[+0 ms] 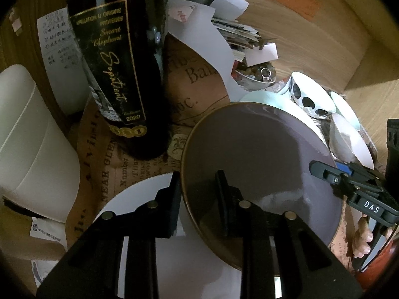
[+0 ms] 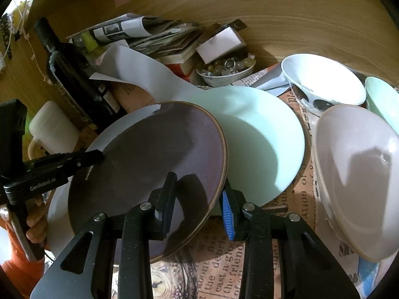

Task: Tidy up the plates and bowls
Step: 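Lift the dark brown plate off the white plate with both grippers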

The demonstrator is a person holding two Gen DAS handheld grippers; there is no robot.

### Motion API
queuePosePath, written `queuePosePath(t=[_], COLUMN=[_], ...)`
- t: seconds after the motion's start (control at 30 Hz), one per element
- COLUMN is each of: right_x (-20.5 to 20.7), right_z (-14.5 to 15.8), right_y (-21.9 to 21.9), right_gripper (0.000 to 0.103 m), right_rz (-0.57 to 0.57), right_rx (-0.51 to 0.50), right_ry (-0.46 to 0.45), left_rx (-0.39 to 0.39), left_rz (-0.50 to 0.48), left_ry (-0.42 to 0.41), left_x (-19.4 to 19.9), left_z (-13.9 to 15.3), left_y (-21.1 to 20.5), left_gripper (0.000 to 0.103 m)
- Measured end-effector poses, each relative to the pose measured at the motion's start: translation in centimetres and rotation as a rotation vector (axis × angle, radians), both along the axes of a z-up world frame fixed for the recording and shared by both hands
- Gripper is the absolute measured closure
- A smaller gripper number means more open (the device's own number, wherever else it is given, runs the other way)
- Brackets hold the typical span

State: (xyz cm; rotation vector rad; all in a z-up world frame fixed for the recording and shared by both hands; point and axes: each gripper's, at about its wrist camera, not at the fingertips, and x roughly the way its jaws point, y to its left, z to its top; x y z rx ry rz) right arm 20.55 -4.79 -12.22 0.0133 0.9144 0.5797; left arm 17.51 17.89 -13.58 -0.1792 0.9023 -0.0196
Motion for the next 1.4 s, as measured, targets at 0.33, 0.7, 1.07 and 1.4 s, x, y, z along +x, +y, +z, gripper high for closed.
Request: queuePosePath(t=[0.33,0.7,1.07,1.4], right_x=[-1.5,-4.3,-7.2,-9.5], right_z=[1.3,2.6,3.0,3.0], right_y=[-0.8,-2.7,-5.5,-8.1], right_gripper=[0.073,0.073,0.073,0.073], right_rz=[0.001,-0.011,-0.025,-0.030], right_rx=[0.013,0.029,0.043,0.042], right_ry=[-0.039,-0.062,-0.077,-0.082], left_rx=[0.001,0.013,0.024,0.033], left_rz=[0.004,-0.005,-0.026,-0.040], left_ry=[-0.042,-0.083,-0.094,-0.100], left_x=[-1.6,-4.1,-6.8,-9.1], left_z=[1.2,2.6,3.5,3.5], left_y=[-0.9,-3.4,-6.5,-9.4], left_gripper=[0.077,0.077,0.077,0.077])
